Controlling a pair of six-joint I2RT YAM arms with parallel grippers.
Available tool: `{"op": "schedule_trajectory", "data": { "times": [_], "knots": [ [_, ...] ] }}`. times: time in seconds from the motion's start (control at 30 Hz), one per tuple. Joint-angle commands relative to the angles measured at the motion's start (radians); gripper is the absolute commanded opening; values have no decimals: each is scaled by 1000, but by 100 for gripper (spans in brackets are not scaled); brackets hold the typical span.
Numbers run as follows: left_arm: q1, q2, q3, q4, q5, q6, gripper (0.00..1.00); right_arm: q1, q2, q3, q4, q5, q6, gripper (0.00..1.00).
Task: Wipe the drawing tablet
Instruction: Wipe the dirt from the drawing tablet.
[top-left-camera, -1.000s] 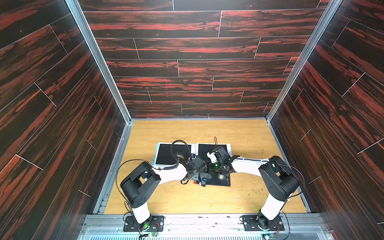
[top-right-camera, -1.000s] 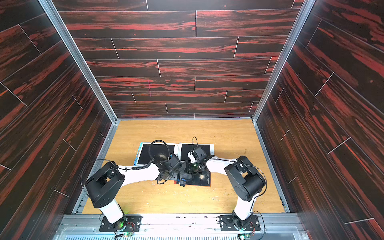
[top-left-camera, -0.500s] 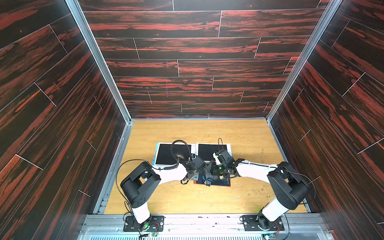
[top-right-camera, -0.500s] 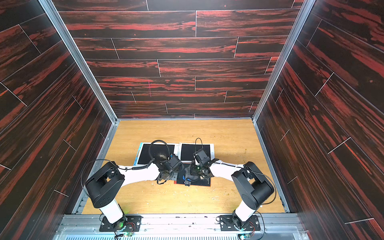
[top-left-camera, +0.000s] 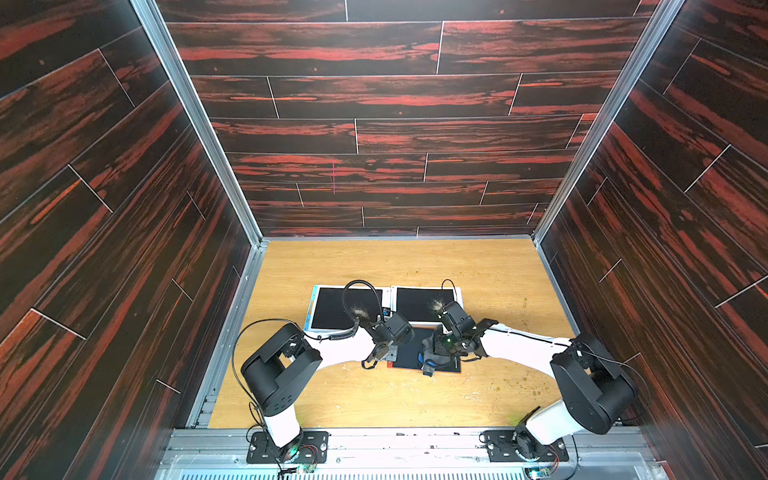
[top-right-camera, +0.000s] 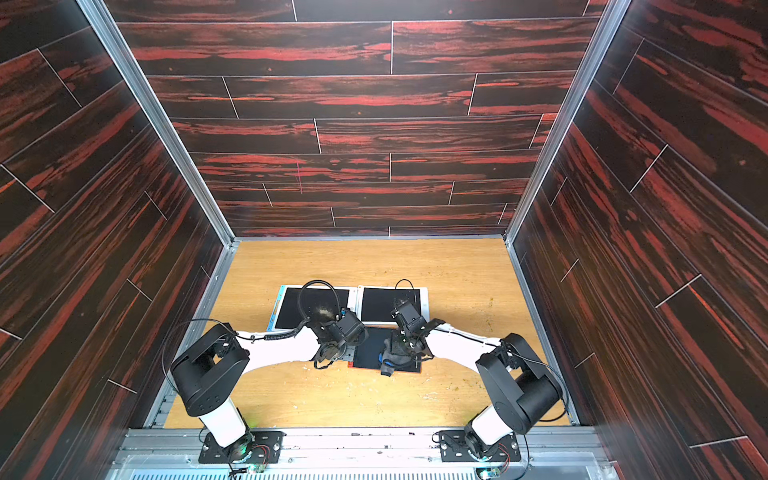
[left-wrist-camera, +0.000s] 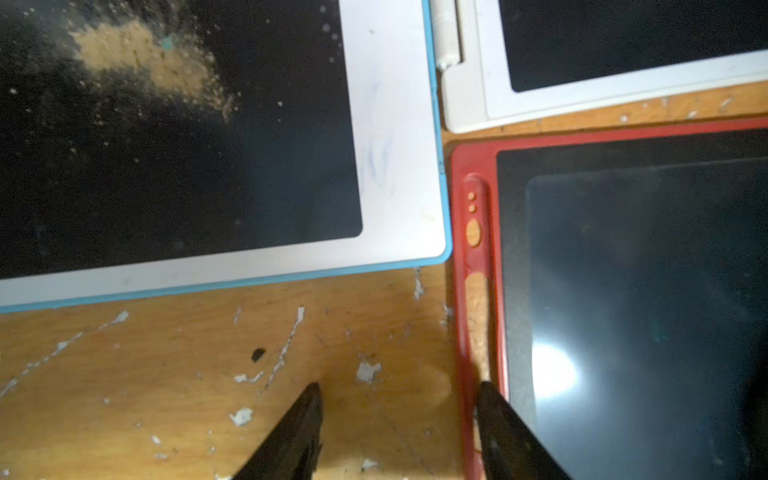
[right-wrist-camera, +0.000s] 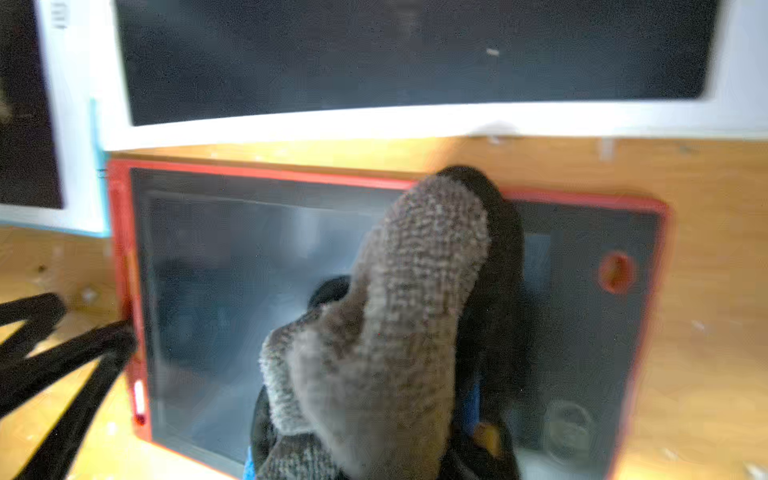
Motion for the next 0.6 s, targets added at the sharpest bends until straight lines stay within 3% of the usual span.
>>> {"op": "schedule_trajectory", "data": {
  "times": [0.0,0.57],
  "knots": [
    [-3,4,-27,-78,-13,0,61,-12,34,-52,-301,135,35,0],
    [-4,-42,-44,-81,-20,-6,61,-14,139,45,-561,395,224,0]
  ]
}}
